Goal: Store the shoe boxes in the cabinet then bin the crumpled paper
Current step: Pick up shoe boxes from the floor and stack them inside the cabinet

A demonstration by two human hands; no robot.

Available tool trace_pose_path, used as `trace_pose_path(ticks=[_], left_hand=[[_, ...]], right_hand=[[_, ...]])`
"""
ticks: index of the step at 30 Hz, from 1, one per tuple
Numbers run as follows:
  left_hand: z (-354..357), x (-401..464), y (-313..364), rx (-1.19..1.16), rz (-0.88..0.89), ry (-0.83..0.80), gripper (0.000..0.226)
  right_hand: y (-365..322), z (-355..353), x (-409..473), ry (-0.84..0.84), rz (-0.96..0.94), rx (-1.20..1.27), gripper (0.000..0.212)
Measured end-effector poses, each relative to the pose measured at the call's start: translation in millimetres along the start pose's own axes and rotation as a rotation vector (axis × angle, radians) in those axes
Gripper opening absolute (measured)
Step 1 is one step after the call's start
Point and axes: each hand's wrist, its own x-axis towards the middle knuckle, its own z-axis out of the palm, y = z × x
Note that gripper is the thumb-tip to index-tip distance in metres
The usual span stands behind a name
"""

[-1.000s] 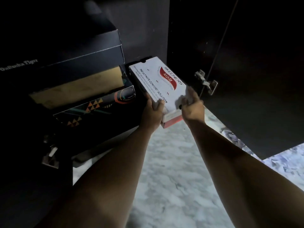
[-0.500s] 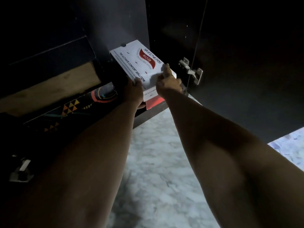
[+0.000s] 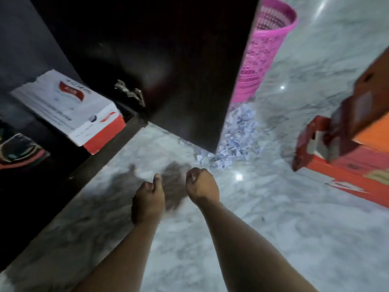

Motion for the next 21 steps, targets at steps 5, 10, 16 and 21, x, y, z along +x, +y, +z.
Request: trace_pose_path(ticks=[5,10,16,21], left_hand=[[85.2,-80.0,57.6,0.097,0.16,-0.289,0.067],[152.4,-178.4,133.4,0.139,0.354,-0.616,0.067],[160.6,-319.4,208.5,0.29,0.533,-0.897,0.063],[193.5,-420.8,251.2,0.339,0.604,-1.058,0.057]], right_hand=[[107.9,-93.3,-37.1,0.189,0.227,0.032,0.031],[220.4,-210.8,-108.2,0.44,0.521,0.088,0.03],[277.2,-365.0,-258.2,0.64,0.744,0.065,0.028],[339.1,-460.0,-341.3,0.541,0.93,0.119,0.03]])
